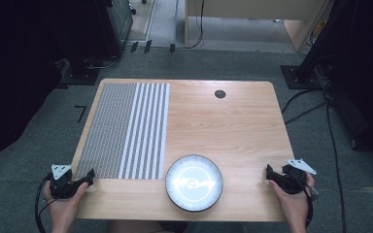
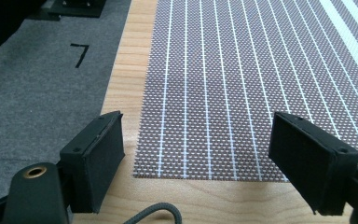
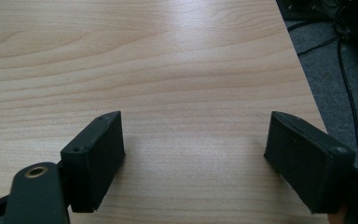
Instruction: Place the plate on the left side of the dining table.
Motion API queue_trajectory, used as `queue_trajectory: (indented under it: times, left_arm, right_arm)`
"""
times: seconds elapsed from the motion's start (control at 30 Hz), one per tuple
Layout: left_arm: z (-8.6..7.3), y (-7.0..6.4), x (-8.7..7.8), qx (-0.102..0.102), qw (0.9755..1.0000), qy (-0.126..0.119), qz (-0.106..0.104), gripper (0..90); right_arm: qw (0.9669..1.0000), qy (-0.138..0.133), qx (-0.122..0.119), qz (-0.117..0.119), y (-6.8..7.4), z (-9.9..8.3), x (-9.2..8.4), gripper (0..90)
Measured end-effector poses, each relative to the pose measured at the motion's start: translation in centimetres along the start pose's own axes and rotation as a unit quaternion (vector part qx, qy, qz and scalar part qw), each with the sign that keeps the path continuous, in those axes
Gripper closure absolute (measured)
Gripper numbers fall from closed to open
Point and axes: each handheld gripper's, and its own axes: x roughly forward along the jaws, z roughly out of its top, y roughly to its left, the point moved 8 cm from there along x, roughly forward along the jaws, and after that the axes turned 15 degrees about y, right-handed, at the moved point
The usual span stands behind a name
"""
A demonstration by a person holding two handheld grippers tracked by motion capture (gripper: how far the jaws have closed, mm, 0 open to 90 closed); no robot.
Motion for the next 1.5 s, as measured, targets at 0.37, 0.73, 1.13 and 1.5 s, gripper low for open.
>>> queue_trajectory:
  times: [0.37, 0.73, 1.13, 1.5]
  left_arm:
    - [1.1, -0.7, -1.1, -0.022, 0.9991, -0.024, -0.029, 18.1]
    - [2.0, -2.2, -2.4, -0.030, 0.9972, -0.043, -0.053, 18.4]
    - [2.0, -4.5, -2.7, -0.012, 0.9971, -0.042, -0.062, 18.4]
    - [1.9, -6.5, -3.0, 0.004, 0.9965, -0.046, -0.069, 18.4]
  right_arm:
    - [1.0000, -0.006, 0.005, -0.002, 0.2, -0.2, -0.6, 18.0]
    - [0.9985, -0.040, 0.027, 0.026, 1.8, 0.4, -3.0, 16.7]
    - [0.9978, -0.038, 0.023, 0.049, 4.0, 0.2, -3.6, 17.3]
    - [0.9969, -0.041, 0.016, 0.066, 6.3, 0.0, -4.0, 18.0]
